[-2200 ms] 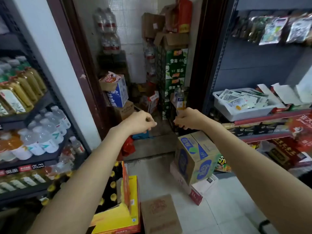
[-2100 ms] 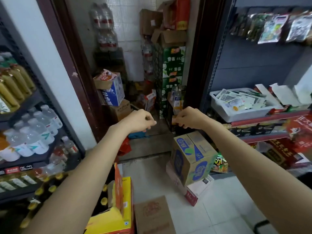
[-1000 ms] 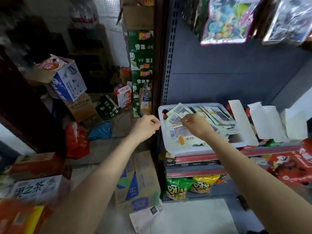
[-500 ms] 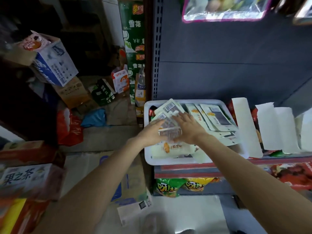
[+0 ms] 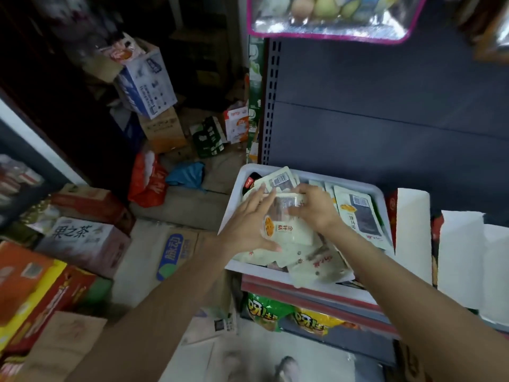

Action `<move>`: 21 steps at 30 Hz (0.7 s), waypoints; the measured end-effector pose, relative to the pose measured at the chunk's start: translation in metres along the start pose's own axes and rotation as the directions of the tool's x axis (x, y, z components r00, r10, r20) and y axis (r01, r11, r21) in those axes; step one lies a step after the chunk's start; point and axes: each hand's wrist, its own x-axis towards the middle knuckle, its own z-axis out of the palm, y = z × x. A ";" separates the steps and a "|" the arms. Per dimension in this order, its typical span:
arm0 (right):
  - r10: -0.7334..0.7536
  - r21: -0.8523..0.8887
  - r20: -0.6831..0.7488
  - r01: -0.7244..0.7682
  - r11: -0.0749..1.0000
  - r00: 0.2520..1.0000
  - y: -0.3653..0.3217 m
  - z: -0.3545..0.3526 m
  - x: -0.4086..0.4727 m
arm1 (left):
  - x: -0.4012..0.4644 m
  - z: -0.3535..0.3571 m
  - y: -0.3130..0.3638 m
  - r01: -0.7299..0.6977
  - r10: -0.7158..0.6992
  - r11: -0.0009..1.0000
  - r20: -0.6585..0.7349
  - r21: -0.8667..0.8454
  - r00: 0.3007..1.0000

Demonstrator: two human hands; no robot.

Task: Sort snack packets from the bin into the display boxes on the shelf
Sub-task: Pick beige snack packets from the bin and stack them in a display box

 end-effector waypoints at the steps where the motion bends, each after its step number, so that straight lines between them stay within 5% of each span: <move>1: 0.049 0.141 -0.013 -0.047 0.989 0.999 0.000 -0.005 -0.001 | 0.002 0.000 0.002 -0.014 0.014 1.000 -0.001 0.009 1.000; 4: 0.211 0.571 0.044 -0.198 0.796 0.976 0.000 -0.026 -0.005 | 0.003 -0.009 0.013 -0.082 0.078 0.993 -0.046 -0.080 0.996; 9: 0.245 0.831 0.145 -0.253 0.496 0.959 0.005 -0.057 -0.020 | 0.013 -0.031 0.040 -0.079 0.032 0.990 -0.355 -0.120 0.934; 14: 0.193 0.772 -0.016 -0.110 0.626 0.981 0.030 -0.090 -0.045 | 0.030 -0.029 0.091 -0.119 0.025 0.815 -0.170 -0.567 0.985; 17: 0.201 0.771 -0.142 -0.019 0.636 0.969 0.054 -0.113 -0.061 | 0.042 -0.024 0.130 -0.106 0.068 0.757 -0.083 -0.645 0.994; 21: 0.213 0.716 -0.194 -0.011 0.699 0.958 0.097 -0.144 -0.083 | 0.058 -0.006 0.181 -0.144 0.038 0.709 -0.167 -0.690 0.985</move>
